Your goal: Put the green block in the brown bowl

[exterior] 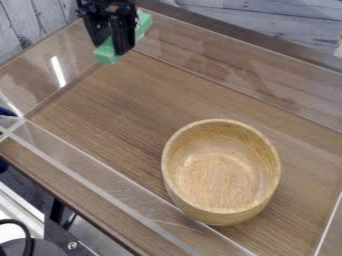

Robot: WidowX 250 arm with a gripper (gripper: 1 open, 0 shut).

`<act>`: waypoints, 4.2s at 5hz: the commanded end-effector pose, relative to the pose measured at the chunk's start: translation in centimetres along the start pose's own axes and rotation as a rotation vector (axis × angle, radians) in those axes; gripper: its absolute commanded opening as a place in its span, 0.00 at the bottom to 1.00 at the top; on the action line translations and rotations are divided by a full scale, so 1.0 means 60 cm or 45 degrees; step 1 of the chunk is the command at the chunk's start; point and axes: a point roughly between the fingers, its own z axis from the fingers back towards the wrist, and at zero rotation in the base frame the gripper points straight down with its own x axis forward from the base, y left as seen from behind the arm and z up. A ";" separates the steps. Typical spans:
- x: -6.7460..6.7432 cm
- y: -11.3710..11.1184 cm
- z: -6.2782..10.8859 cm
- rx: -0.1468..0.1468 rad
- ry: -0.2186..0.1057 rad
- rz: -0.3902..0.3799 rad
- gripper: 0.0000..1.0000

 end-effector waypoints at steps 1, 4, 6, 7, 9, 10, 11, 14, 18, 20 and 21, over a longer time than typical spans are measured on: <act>0.021 0.032 0.038 0.061 -0.105 0.027 0.00; -0.002 0.050 0.054 0.072 -0.151 0.061 0.00; -0.009 -0.051 0.045 0.053 -0.130 -0.109 0.00; 0.001 -0.126 0.035 0.051 -0.114 -0.206 0.00; -0.004 -0.273 -0.015 0.034 -0.056 -0.377 0.00; -0.012 -0.343 -0.047 0.026 -0.022 -0.464 0.00; -0.023 -0.390 -0.074 0.021 0.005 -0.517 0.00; -0.030 -0.391 -0.140 0.017 0.096 -0.511 0.00; -0.035 -0.347 -0.161 0.042 0.153 -0.400 0.00; -0.038 -0.328 -0.172 0.058 0.181 -0.354 0.00; -0.041 -0.318 -0.178 0.065 0.196 -0.333 0.00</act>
